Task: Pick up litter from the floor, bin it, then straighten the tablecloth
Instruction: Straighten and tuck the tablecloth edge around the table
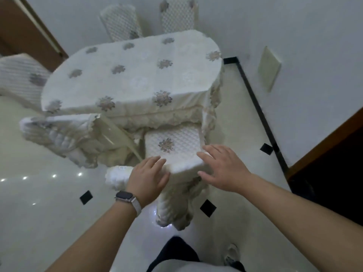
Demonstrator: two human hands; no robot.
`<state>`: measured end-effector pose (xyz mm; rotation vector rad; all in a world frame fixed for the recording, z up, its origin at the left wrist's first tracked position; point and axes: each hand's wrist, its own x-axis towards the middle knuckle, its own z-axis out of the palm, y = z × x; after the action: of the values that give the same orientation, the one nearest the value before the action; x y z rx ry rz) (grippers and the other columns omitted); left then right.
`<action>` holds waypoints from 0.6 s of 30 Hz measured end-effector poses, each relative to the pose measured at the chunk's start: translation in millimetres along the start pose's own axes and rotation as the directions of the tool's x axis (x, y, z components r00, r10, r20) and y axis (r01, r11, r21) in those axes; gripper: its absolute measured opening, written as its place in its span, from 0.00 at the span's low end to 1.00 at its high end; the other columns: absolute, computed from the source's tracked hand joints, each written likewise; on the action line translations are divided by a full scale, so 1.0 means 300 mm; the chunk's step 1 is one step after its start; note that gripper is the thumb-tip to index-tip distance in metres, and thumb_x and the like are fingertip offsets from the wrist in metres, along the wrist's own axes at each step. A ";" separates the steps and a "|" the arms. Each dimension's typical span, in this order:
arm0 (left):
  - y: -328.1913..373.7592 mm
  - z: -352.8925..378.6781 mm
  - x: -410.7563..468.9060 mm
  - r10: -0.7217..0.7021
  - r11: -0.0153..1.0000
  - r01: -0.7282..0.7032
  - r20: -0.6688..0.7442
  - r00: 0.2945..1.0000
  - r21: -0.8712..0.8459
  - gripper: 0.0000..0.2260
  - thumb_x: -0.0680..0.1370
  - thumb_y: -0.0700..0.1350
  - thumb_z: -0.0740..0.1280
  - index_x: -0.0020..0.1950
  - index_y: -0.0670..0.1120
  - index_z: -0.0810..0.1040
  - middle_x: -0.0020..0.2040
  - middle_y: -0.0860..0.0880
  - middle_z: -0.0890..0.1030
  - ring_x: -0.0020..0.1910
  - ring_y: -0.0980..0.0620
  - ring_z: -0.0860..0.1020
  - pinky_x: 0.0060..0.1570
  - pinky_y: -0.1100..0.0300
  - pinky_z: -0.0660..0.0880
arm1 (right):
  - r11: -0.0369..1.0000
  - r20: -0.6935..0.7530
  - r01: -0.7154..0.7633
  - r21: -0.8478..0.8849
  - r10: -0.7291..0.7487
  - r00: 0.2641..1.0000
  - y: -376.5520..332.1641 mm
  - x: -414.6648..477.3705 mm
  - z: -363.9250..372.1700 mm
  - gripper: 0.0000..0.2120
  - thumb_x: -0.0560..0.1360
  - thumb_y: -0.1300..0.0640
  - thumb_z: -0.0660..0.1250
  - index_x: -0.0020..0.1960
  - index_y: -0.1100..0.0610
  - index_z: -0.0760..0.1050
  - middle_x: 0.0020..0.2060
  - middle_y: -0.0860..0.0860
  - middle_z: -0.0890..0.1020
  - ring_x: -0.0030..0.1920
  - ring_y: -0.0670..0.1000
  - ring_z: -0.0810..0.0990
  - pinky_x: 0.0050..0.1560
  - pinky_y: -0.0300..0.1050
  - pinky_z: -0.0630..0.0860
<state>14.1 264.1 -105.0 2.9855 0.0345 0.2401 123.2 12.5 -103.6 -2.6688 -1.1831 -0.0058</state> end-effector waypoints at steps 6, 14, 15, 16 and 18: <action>-0.112 -0.052 -0.074 -0.138 0.990 0.138 -0.063 0.989 0.003 0.22 0.76 0.58 0.59 0.60 0.46 0.80 0.58 0.46 0.81 0.56 0.46 0.78 0.54 0.50 0.75 | 0.994 0.058 0.112 0.013 -0.113 0.992 -0.030 0.069 0.030 0.31 0.75 0.35 0.54 0.71 0.51 0.67 0.71 0.53 0.69 0.70 0.56 0.65 0.70 0.53 0.61; -0.247 0.008 -0.106 -0.126 0.992 0.126 0.038 0.991 -0.007 0.28 0.75 0.67 0.58 0.63 0.48 0.78 0.59 0.48 0.79 0.57 0.46 0.77 0.56 0.50 0.74 | 0.980 0.061 0.199 -0.029 -0.197 0.978 -0.104 0.143 0.088 0.30 0.74 0.36 0.60 0.69 0.53 0.70 0.66 0.54 0.74 0.65 0.56 0.71 0.67 0.54 0.65; -0.260 0.023 -0.107 -0.115 0.993 0.116 0.057 0.992 -0.014 0.29 0.74 0.69 0.59 0.64 0.48 0.77 0.60 0.49 0.79 0.57 0.47 0.76 0.57 0.50 0.73 | 0.979 0.067 0.198 -0.035 -0.196 0.978 -0.115 0.153 0.096 0.31 0.73 0.35 0.61 0.68 0.53 0.71 0.64 0.53 0.75 0.64 0.56 0.73 0.66 0.54 0.67; -0.273 0.038 -0.106 -0.110 0.994 0.111 0.068 0.992 -0.020 0.30 0.74 0.70 0.60 0.65 0.49 0.76 0.61 0.49 0.78 0.58 0.47 0.76 0.58 0.50 0.73 | 0.980 0.081 0.194 -0.041 -0.191 0.978 -0.125 0.165 0.106 0.31 0.72 0.35 0.62 0.68 0.54 0.71 0.61 0.53 0.77 0.62 0.56 0.74 0.65 0.53 0.68; -0.293 0.065 -0.102 -0.101 0.994 0.103 0.052 0.994 -0.047 0.30 0.73 0.70 0.61 0.64 0.50 0.75 0.60 0.50 0.78 0.58 0.47 0.76 0.58 0.50 0.72 | 0.982 0.111 0.183 -0.051 -0.176 0.978 -0.140 0.189 0.125 0.32 0.71 0.33 0.64 0.66 0.54 0.73 0.57 0.52 0.79 0.57 0.55 0.76 0.61 0.53 0.70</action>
<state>-14.0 347.1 -141.7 2.9279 0.1726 0.1529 127.5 89.0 -126.4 -2.6327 -1.4771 0.0716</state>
